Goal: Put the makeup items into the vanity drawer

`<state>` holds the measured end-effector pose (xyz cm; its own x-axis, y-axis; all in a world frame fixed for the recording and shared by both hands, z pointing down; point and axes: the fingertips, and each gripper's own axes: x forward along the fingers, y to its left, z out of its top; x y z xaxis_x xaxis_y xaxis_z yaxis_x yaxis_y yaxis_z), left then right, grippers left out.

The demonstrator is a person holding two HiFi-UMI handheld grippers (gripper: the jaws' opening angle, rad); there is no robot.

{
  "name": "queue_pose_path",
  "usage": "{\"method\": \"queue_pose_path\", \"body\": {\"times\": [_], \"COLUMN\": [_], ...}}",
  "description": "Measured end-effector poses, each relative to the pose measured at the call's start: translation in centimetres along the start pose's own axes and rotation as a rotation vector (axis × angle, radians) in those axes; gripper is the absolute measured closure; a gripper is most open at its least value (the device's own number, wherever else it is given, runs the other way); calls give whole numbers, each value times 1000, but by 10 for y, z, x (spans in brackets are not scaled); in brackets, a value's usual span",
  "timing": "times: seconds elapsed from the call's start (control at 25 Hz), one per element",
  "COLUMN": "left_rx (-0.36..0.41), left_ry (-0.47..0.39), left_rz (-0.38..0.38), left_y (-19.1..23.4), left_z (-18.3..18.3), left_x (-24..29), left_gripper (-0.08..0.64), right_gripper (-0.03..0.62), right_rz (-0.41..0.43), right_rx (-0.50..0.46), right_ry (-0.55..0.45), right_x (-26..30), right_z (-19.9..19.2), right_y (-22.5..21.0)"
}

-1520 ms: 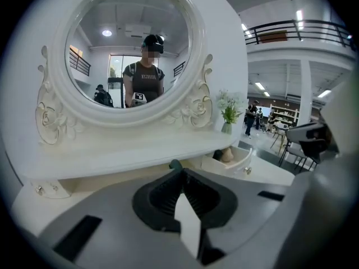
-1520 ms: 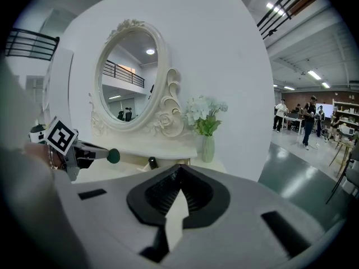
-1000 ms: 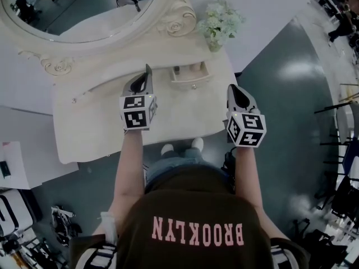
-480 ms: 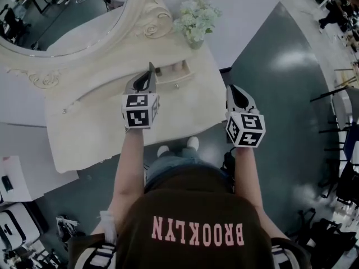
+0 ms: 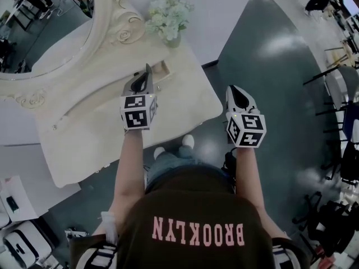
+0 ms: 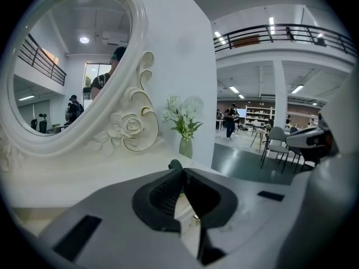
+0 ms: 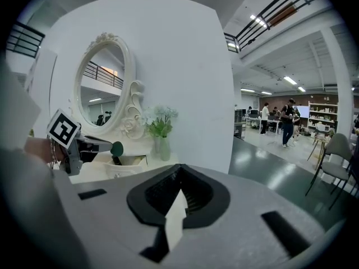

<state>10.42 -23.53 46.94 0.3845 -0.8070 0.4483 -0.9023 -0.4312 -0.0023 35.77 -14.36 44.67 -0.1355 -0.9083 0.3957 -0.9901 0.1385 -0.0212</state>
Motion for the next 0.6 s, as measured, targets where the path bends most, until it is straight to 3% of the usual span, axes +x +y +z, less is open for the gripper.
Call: {"method": "queue_pose_path", "body": {"times": [0.6], "left_rx": [-82], "left_ry": [69], "left_rz": [25], "left_y": [7], "left_z": [-43], "left_x": [17], "left_gripper": [541], "right_gripper": [603], "right_rz": [6], "right_rx": [-5], "right_ry": [84], "right_x": [10], "right_z": [-30], "right_y": [4]}}
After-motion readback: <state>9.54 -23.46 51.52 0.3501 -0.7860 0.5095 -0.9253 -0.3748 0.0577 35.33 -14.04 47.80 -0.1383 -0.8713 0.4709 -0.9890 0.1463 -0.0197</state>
